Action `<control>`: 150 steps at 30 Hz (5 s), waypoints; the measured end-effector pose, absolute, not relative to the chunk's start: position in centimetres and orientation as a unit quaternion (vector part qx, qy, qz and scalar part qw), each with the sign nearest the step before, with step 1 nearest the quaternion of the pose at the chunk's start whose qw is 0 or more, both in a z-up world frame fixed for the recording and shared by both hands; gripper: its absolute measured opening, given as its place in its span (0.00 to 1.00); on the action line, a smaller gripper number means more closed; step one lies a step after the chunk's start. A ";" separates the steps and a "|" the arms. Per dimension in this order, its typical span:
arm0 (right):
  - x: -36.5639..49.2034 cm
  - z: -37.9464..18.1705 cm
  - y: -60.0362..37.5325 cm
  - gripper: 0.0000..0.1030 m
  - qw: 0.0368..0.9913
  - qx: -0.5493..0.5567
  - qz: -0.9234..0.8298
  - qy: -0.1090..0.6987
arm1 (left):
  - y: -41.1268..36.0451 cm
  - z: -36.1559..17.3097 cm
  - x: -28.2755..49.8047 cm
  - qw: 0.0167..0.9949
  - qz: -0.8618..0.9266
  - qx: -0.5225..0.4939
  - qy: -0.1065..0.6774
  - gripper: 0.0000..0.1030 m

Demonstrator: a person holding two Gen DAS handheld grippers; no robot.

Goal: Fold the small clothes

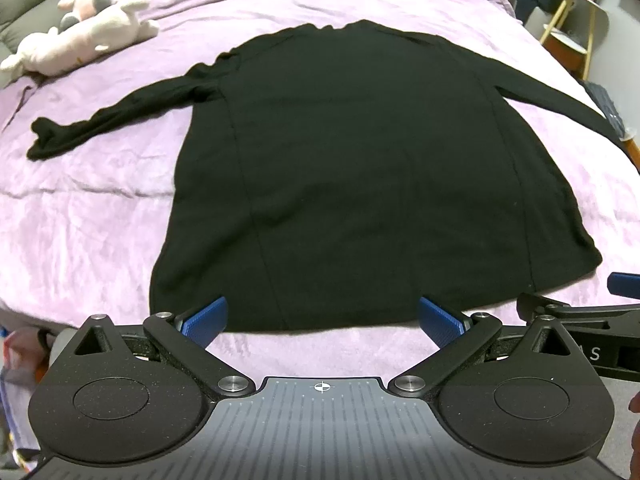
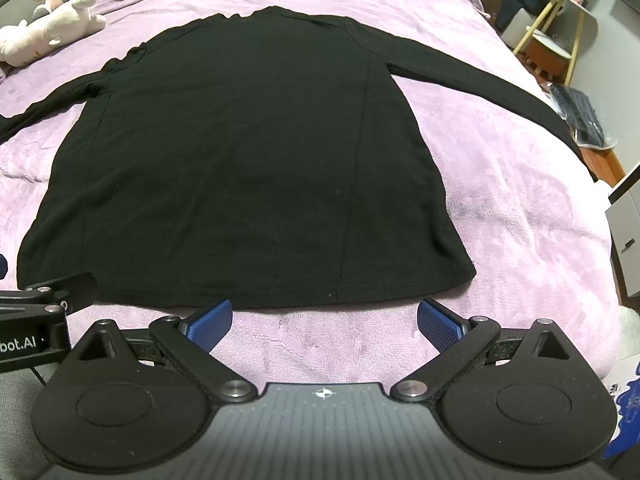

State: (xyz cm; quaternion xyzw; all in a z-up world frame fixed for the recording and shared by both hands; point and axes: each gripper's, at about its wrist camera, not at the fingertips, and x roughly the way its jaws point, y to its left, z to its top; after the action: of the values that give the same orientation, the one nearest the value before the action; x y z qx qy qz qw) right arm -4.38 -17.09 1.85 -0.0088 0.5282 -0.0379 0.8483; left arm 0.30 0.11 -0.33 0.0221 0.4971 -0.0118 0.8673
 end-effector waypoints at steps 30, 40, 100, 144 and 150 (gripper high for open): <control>-4.1 1.3 -17.7 0.96 0.845 0.004 -0.041 0.533 | -0.2 -1.1 0.6 0.855 -0.007 0.026 0.518 1.00; -4.0 1.0 -18.1 0.96 0.845 0.010 -0.042 0.533 | -0.1 -1.5 1.1 0.852 -0.006 0.025 0.523 1.00; 3.4 0.4 -39.7 0.90 0.927 0.197 -0.131 0.291 | 0.7 -3.5 8.9 0.865 -0.035 -0.040 0.499 1.00; 13.2 -3.5 -22.4 0.38 0.906 0.012 0.128 0.403 | 3.8 -3.7 20.8 0.857 -0.110 -0.183 0.468 0.95; 9.4 -5.0 -26.9 0.37 0.902 0.148 0.088 0.397 | 0.8 -6.2 27.5 0.830 -0.144 -0.217 0.493 0.88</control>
State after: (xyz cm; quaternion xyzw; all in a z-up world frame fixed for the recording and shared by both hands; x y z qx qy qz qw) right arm 9.36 -26.94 -5.04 0.1476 0.3969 0.0878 0.9016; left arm 27.48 0.84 -6.21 -0.2175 0.4935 -0.1442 0.8297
